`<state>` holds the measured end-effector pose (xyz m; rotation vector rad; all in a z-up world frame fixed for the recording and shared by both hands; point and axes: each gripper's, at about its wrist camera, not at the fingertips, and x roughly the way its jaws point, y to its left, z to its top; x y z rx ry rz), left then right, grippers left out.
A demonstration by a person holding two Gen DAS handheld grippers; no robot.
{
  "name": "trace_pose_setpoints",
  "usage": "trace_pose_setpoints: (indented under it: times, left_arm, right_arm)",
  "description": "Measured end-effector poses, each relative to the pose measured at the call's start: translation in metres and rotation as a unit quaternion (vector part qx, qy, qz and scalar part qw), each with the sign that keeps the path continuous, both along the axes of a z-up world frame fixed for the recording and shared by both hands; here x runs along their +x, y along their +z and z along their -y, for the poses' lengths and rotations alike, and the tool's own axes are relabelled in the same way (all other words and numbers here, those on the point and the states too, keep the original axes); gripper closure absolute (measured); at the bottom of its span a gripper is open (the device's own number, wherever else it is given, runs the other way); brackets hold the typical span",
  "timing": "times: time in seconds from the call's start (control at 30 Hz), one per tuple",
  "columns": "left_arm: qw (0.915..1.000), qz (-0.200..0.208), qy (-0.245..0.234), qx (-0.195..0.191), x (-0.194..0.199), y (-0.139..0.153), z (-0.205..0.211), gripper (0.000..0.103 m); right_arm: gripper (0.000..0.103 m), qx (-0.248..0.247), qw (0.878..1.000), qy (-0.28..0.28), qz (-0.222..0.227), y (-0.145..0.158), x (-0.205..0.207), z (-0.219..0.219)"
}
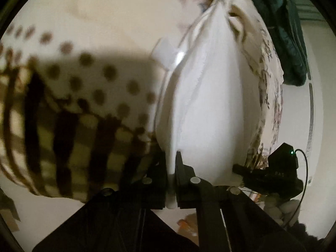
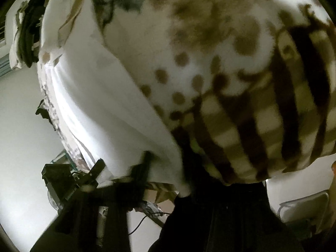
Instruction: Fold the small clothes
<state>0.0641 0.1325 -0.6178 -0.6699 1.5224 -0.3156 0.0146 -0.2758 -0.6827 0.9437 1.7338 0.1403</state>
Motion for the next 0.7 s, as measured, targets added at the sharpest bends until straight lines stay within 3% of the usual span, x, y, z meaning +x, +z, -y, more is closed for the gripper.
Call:
trace_pose_setpoints:
  times: [0.23, 0.37, 0.53, 0.7]
  left_arm:
    - [0.9977, 0.033, 0.05, -0.033, 0.008, 0.057, -0.018, 0.099]
    - [0.9935, 0.068, 0.07, -0.059, 0.043, 0.093, -0.019, 0.099]
    - [0.9882, 0.12, 0.065, -0.07, 0.118, 0.116, -0.004, 0.099]
    - [0.982, 0.17, 0.053, -0.062, 0.214, 0.119, 0.018, 0.099]
  right_arm:
    - [0.098, 0.049, 0.998, -0.028, 0.036, 0.039, -0.001, 0.003]
    - [0.099, 0.077, 0.993, -0.064, 0.067, 0.073, 0.021, 0.011]
    - [0.099, 0.064, 0.986, -0.072, 0.138, 0.114, 0.099, 0.021]
    - [0.099, 0.035, 0.979, -0.077, 0.183, 0.12, 0.199, 0.028]
